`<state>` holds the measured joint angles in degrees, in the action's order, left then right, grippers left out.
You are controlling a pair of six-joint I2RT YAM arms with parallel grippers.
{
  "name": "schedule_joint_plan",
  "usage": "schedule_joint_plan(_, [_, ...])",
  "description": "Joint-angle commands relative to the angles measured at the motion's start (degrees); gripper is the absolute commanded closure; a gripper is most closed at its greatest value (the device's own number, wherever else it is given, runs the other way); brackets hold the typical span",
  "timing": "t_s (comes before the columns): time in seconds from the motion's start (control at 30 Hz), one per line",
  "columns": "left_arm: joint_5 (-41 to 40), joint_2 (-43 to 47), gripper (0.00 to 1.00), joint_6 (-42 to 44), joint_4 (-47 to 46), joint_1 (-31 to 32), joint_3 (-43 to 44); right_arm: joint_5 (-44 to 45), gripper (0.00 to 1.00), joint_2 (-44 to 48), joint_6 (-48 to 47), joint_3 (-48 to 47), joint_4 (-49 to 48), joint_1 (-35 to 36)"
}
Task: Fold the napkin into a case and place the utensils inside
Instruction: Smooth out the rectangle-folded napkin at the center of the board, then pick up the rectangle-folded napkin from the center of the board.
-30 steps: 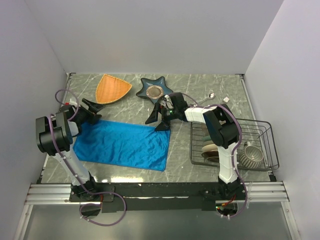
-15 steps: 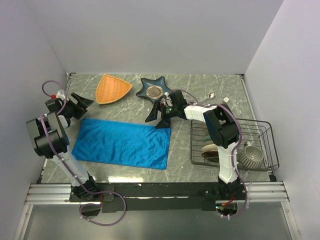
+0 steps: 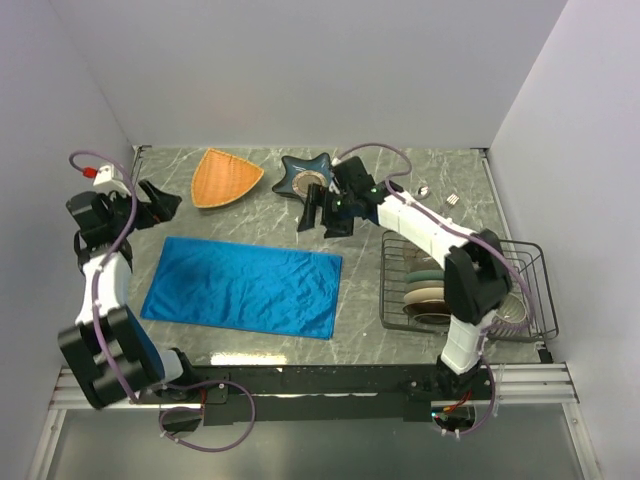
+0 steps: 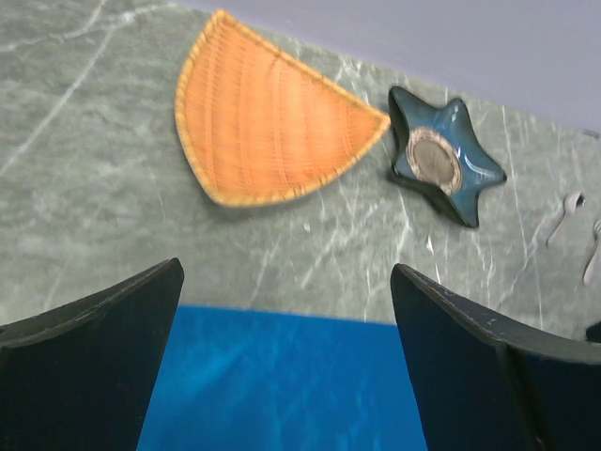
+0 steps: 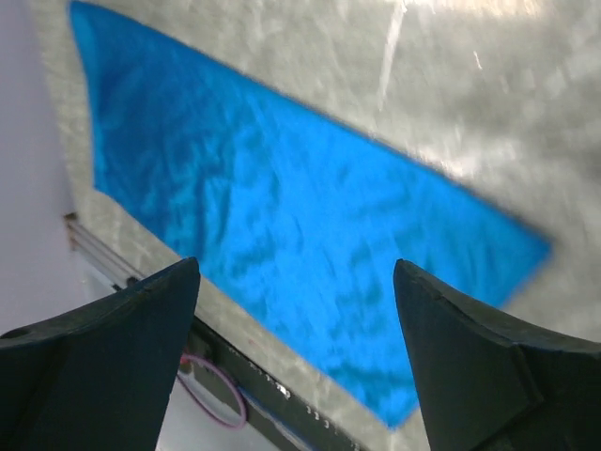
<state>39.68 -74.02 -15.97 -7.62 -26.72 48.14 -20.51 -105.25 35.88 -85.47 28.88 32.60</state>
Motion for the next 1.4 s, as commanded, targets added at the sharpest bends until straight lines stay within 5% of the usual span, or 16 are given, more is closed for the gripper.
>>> schedule_joint_plan(0.0, [-1.36, 7.20, 0.01, 4.63, 4.54, 0.79, -4.45, 14.61, 0.21, 7.67, 1.73, 6.27, 11.63, 3.08])
schedule_joint_plan(0.03, [-1.36, 8.27, 0.01, 4.19, 4.54, 1.05, -5.76, 15.76, 0.29, 8.04, 2.26, 8.28, 12.94, 3.69])
schedule_joint_plan(0.23, [-2.59, 14.33, 0.01, 3.31, 4.45, 2.11, -10.34, 18.58, 0.39, 8.05, 5.87, 13.57, 12.78, 6.78])
schedule_joint_plan(1.2, [-6.72, 20.76, 0.01, 4.10, 9.29, 2.11, -13.16, 12.25, 0.61, -5.22, 8.24, 13.23, 10.23, 8.80])
schedule_joint_plan(1.37, [-7.69, 20.76, 0.01, 4.98, 10.08, 2.20, -12.98, 12.34, 0.83, -4.97, 7.46, 11.91, 10.93, 8.10])
